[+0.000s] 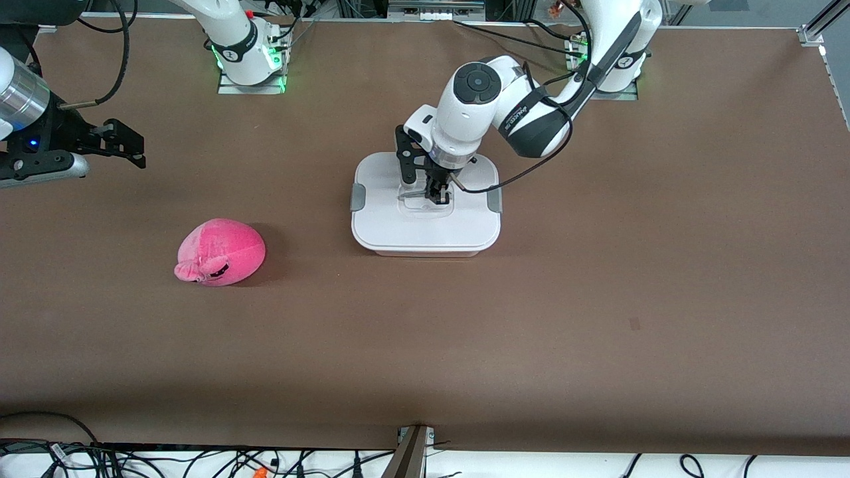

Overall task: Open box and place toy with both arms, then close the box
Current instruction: 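Lift the lid off the pink box while the right gripper reaches the toy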

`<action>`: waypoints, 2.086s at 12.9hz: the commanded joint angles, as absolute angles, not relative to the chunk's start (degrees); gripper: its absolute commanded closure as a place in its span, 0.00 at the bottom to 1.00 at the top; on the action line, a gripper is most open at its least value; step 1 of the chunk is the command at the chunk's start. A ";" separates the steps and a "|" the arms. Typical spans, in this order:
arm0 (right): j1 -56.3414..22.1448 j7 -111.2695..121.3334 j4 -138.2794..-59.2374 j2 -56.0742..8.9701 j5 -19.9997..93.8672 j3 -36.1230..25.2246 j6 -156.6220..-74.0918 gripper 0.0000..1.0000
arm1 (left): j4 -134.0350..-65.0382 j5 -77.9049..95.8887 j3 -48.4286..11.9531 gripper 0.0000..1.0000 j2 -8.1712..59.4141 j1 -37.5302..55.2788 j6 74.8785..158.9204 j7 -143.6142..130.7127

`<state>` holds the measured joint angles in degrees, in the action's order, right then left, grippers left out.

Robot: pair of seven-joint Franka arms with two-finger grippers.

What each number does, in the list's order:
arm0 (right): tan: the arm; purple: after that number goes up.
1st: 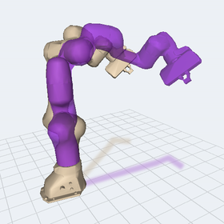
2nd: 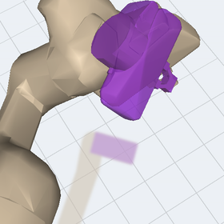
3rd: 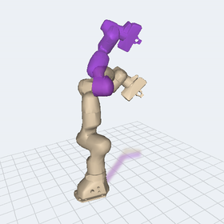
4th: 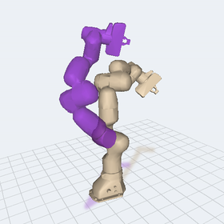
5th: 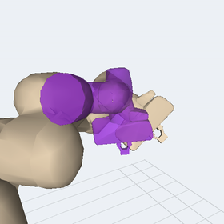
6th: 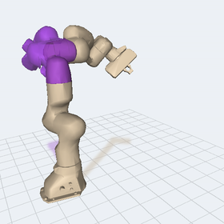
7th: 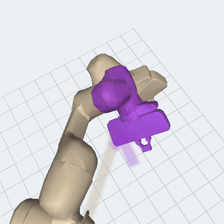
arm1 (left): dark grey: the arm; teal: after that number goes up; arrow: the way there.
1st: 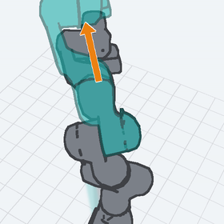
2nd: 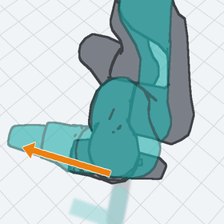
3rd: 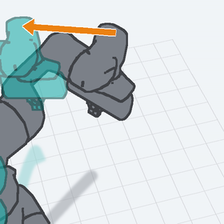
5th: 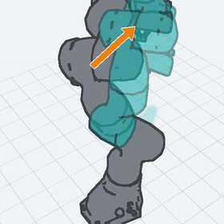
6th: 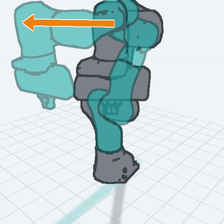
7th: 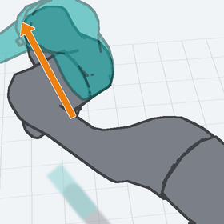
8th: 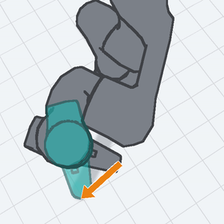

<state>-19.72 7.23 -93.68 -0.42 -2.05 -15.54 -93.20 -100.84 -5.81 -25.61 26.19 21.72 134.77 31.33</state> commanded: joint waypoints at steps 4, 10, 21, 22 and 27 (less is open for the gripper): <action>-19.51 7.65 -92.81 -0.97 -2.64 -15.64 -93.07 0.00 | -99.24 -6.94 -25.49 1.00 22.16 21.45 128.43 31.11; -18.81 7.30 -92.55 -1.85 -2.64 -15.73 -95.27 0.00 | -88.27 -6.94 -25.23 1.00 18.19 18.73 100.16 31.55; -18.10 7.91 -92.29 -13.34 4.13 -16.26 -98.96 0.00 | -84.90 -13.01 -25.05 1.00 20.91 -10.42 85.86 51.49; -17.93 8.00 -92.72 -13.62 3.96 -16.26 -100.18 0.00 | -84.99 -12.83 -25.05 1.00 22.31 -12.72 87.26 54.64; -18.63 8.17 -102.72 -15.47 4.31 -16.00 -114.05 0.00 | -87.54 -14.15 -24.87 1.00 25.48 -22.93 95.79 69.58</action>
